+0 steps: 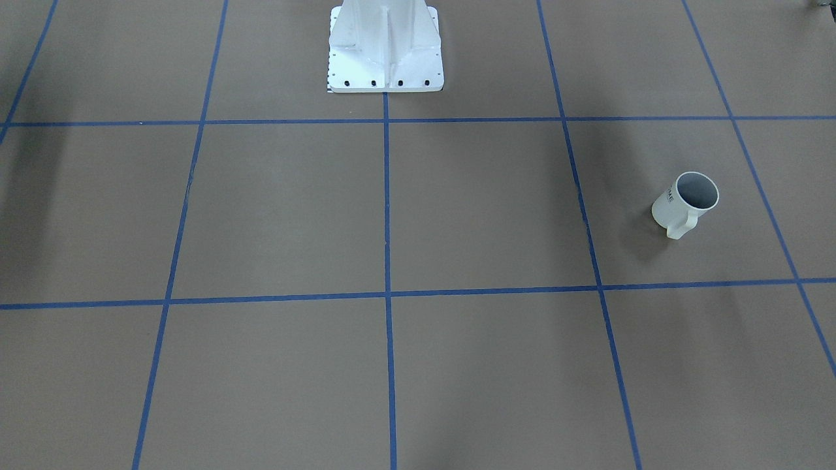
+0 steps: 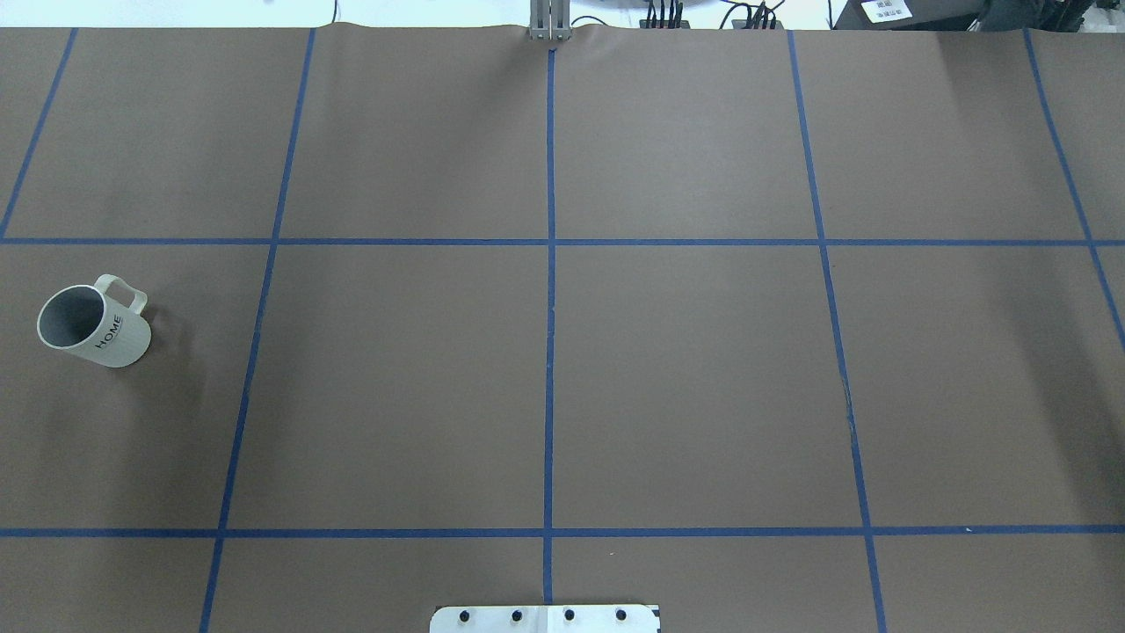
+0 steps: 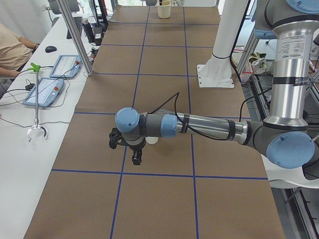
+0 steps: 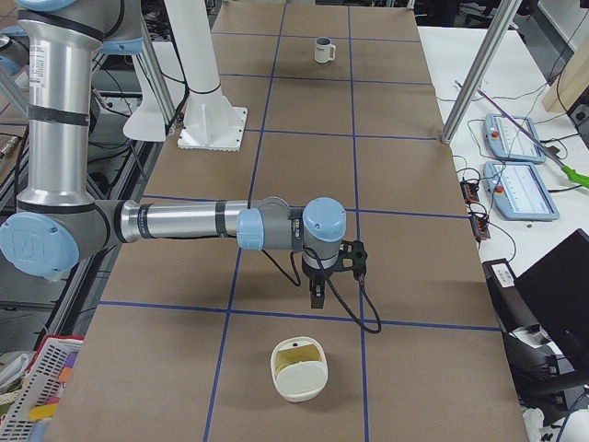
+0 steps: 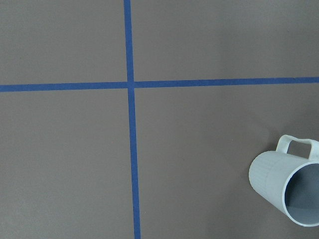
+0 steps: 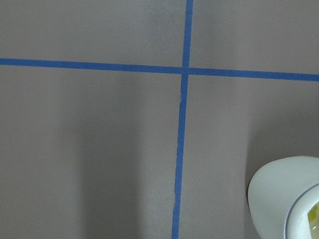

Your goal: Left arm hands cup to right arm to dump lemon

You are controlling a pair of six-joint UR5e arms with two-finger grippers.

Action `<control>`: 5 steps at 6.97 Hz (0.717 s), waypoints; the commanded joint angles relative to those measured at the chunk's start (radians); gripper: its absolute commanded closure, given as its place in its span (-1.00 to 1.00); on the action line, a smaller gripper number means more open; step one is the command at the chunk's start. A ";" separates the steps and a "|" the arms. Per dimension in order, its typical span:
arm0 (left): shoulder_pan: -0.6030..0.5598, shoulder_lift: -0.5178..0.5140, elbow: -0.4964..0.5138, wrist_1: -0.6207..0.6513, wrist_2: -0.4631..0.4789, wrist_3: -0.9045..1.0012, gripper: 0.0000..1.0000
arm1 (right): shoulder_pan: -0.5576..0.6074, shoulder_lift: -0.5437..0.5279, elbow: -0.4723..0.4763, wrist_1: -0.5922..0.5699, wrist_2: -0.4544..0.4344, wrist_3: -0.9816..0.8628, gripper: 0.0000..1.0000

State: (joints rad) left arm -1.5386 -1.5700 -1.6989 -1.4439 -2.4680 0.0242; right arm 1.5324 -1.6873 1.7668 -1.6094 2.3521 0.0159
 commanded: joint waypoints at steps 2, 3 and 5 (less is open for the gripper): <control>0.000 0.004 -0.001 0.000 -0.006 0.000 -1.00 | 0.000 -0.003 0.002 0.002 0.001 -0.001 -1.00; 0.000 0.010 -0.004 0.000 -0.008 0.000 -1.00 | 0.002 -0.011 0.005 0.002 0.001 -0.002 -1.00; 0.000 0.008 -0.005 0.000 -0.008 0.000 -1.00 | 0.002 -0.022 0.016 0.002 0.001 -0.004 -1.00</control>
State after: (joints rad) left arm -1.5386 -1.5615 -1.7034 -1.4435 -2.4756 0.0239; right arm 1.5338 -1.7038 1.7773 -1.6077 2.3531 0.0130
